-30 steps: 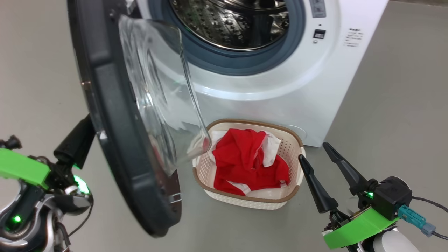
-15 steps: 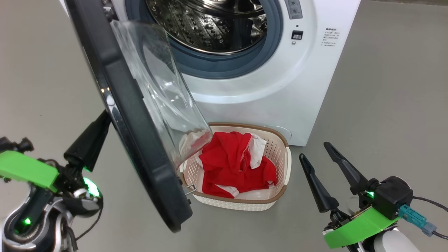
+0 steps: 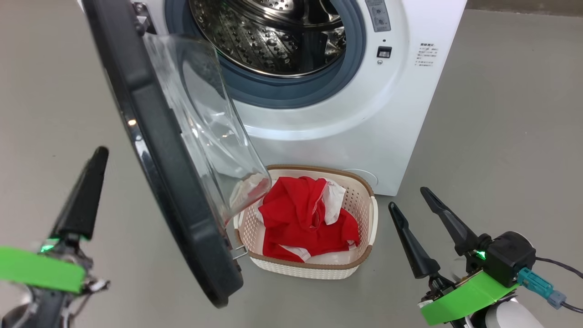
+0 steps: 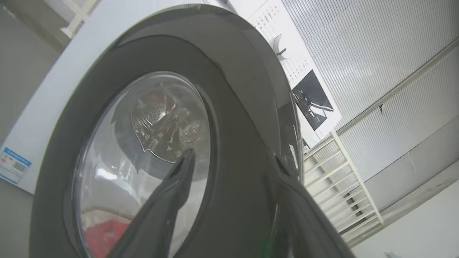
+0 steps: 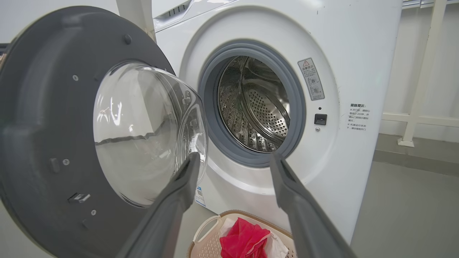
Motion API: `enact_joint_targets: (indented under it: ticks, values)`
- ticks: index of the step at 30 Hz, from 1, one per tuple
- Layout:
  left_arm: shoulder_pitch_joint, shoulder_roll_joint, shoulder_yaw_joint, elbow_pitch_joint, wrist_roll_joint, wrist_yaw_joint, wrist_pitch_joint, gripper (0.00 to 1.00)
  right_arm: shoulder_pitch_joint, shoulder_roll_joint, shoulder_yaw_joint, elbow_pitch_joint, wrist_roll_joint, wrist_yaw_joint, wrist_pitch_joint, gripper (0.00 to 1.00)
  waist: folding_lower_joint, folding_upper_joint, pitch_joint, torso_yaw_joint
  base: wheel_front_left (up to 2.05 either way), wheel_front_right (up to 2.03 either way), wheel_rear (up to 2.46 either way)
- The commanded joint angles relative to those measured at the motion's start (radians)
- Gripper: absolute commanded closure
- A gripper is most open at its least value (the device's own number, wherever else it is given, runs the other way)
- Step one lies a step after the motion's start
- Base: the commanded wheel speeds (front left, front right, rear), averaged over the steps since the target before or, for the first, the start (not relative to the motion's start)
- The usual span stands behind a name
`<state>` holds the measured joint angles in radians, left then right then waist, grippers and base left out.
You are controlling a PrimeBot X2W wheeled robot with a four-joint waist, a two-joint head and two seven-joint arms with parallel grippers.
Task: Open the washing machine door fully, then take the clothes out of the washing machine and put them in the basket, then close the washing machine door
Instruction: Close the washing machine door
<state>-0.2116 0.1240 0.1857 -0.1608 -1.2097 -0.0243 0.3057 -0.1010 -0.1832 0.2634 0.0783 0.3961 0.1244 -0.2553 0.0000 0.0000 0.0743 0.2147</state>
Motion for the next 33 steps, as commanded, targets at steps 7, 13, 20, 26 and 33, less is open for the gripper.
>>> enact_joint_targets:
  ticks: [7, 13, 20, 26, 33]
  values:
    - [0.082, 0.131, -0.063, -0.009, 0.490, -0.077, -0.276, 0.00, 0.002, -0.004, 0.020, -0.021, -0.008, 0.006, -0.006, 0.00, 0.0000, 0.0000, -0.004, 0.004, 0.00, 0.00, 0.00]
    - [0.123, 0.166, -0.132, 0.074, 0.805, -0.034, -0.492, 0.00, 0.004, -0.002, 0.019, -0.022, -0.008, 0.006, -0.006, 0.00, 0.0000, 0.0000, -0.002, 0.005, 0.00, 0.00, 0.00]
    - [0.139, 0.154, -0.171, 0.155, 0.942, 0.014, -0.558, 0.00, 0.001, -0.002, 0.019, -0.023, -0.010, 0.006, -0.006, 0.00, 0.0000, 0.0000, -0.001, 0.002, 0.00, 0.00, 0.00]
    - [0.159, 0.119, -0.177, 0.200, 0.959, 0.005, -0.567, 0.00, 0.005, -0.002, 0.012, -0.026, -0.013, 0.006, -0.006, 0.00, 0.0000, 0.0000, 0.001, 0.004, 0.00, 0.00, 0.00]
    - [0.172, 0.083, -0.173, 0.203, 0.996, -0.009, -0.567, 0.00, 0.003, -0.001, 0.006, -0.031, -0.019, 0.006, -0.006, 0.00, 0.0000, 0.0000, 0.011, 0.009, 0.00, 0.00, 0.00]
